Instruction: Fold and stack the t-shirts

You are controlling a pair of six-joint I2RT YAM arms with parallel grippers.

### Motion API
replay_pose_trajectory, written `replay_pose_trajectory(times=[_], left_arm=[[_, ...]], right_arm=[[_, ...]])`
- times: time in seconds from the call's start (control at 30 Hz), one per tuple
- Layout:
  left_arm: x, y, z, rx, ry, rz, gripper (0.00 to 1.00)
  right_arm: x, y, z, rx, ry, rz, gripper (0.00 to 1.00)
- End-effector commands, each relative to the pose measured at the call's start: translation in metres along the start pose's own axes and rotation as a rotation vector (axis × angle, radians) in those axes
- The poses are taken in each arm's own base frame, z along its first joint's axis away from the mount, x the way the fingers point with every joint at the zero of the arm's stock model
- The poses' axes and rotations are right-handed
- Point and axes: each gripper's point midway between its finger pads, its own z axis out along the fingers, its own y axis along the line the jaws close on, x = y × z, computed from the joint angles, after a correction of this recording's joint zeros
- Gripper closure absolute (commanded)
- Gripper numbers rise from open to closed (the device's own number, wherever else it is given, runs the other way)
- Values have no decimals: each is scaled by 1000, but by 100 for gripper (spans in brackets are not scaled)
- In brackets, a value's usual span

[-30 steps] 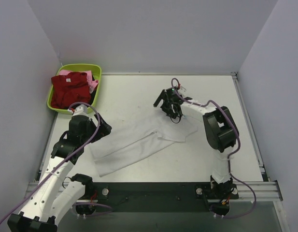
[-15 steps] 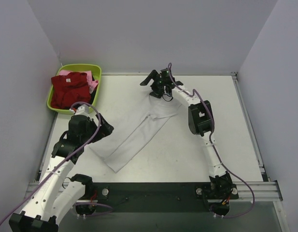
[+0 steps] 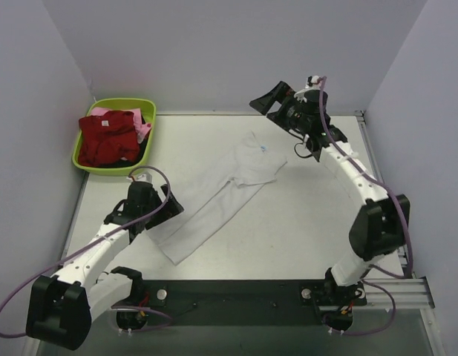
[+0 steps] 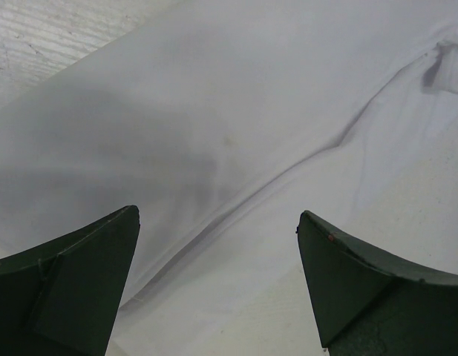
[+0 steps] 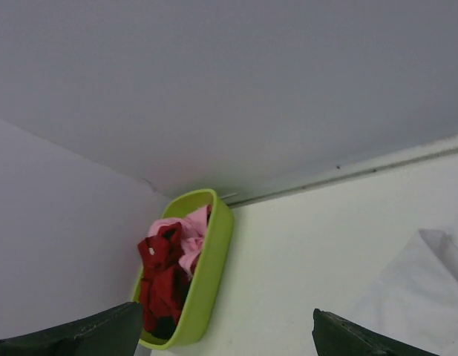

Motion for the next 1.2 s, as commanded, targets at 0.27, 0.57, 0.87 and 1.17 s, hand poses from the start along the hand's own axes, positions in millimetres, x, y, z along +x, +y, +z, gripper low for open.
replay_pose_trajectory(times=[0.27,0.57,0.87,1.17], left_arm=[[-4,-7,25,-6,-50,-17,2],[32,5,33,-69,35,5,3],[86,-17,32,-16,96,54,3],[147,-99,34,108,148,157,3]], right_arm=[[52,26,-105,-35,20,-184,0],[79,18,-133,1,55,-227,0],[85,6,-147,49,49,-236,0],[87,-3,-155,94,57,-228,0]])
